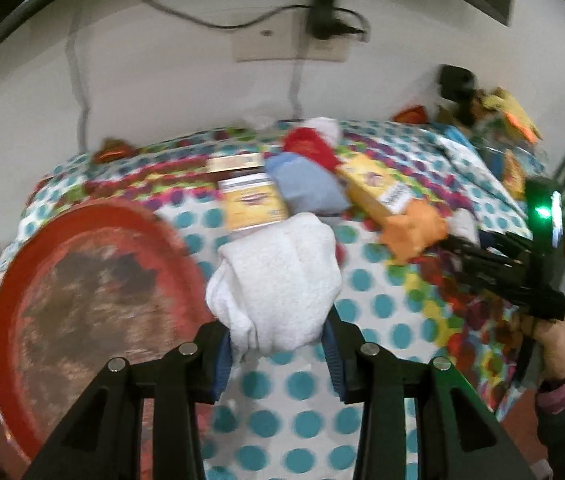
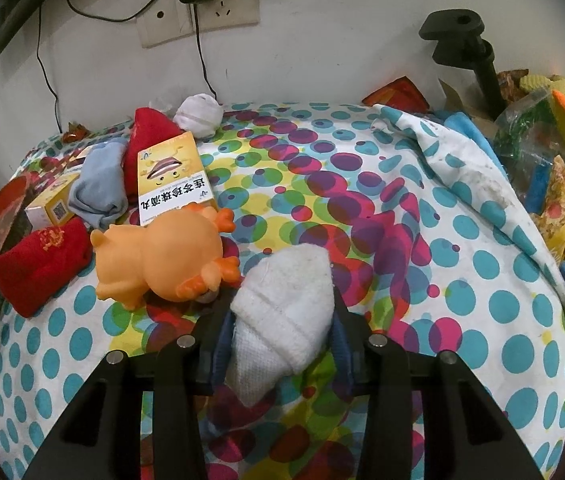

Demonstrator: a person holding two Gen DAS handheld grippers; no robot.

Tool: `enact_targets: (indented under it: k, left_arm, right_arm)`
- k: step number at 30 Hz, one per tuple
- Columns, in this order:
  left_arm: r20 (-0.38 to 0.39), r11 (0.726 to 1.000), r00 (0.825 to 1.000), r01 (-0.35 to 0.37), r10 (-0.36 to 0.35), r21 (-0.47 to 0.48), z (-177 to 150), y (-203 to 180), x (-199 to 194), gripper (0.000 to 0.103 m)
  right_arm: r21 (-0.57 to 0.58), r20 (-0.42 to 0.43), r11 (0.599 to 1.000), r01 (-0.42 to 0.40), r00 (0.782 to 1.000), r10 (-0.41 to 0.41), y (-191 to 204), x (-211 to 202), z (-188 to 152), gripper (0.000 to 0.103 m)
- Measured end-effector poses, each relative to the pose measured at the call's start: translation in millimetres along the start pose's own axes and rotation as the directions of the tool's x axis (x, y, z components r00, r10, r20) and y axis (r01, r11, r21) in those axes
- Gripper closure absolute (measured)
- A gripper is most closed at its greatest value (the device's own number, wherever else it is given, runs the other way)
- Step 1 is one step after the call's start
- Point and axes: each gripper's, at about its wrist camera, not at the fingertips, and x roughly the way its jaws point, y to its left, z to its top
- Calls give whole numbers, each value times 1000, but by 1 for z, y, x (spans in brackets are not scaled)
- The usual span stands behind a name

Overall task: Organize objects
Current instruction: 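Carry the white sock with the left gripper over the red tray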

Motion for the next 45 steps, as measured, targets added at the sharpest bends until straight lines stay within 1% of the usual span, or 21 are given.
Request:
enact_targets:
  k: [2,6,8,13,15,17,20,26,29,32,33,35,37,38,45]
  left_arm:
    - [-5,998,999,-46,45,-44,-2,20,-4,64]
    - [-6,991,996,-84,84,-107,-9,57,-10,64]
    - [-12,983,992,-123,123,-139,-13,79,-13,64]
    - [-30,964,984,-180,177,-198,-21,124,-17,64]
    - [-37,957,983,-182,178,-226,-24,140,-18,63]
    - [-48,950,979,-205,199,-237,-27,155,-16,63]
    - [-67,936,965,-262,253,-234,-33,178,-15,63]
    - [-109,914,953,-302,283,-270,-48,217,-8,63]
    - [-130,907,951,-306,279,-288,-56,232,-4,63]
    - [-147,900,944,-327,296,-289,-62,242,0,63]
    - [-150,899,944,-327,295,-291,-64,245,1,63]
    - [-162,890,939,-340,303,-303,-69,252,3,63]
    - [-163,891,941,-335,298,-307,-73,256,3,63]
    - [-166,889,938,-343,305,-304,-74,257,4,62]
    - [-170,897,933,-353,317,-265,-80,254,6,60]
  right_arm:
    - [3,0,1000,-4,1000,4,0,0,0,63]
    - [0,0,1000,0,1000,0,0,0,0,63]
    - [-6,-1,1000,7,1000,-7,1,0,0,63]
    - [-15,-3,1000,19,1000,-19,3,1,0,63]
    - [-20,-4,1000,23,1000,-24,4,1,0,62]
    - [-16,-4,1000,19,1000,-19,3,1,0,62]
    - [-23,-4,999,26,1000,-26,3,1,0,62]
    - [-34,-7,999,38,999,-39,5,2,0,62]
    - [-36,-8,999,40,999,-40,6,1,0,62]
    - [-41,-8,998,48,999,-48,7,1,0,61]
    - [-42,-8,998,48,999,-48,7,2,0,61]
    - [-41,-8,998,47,999,-47,8,2,0,61]
    - [-42,-8,998,48,999,-48,8,2,0,61]
    - [-42,-8,998,49,999,-49,8,2,0,61]
    - [-43,-8,998,51,999,-51,7,2,0,61]
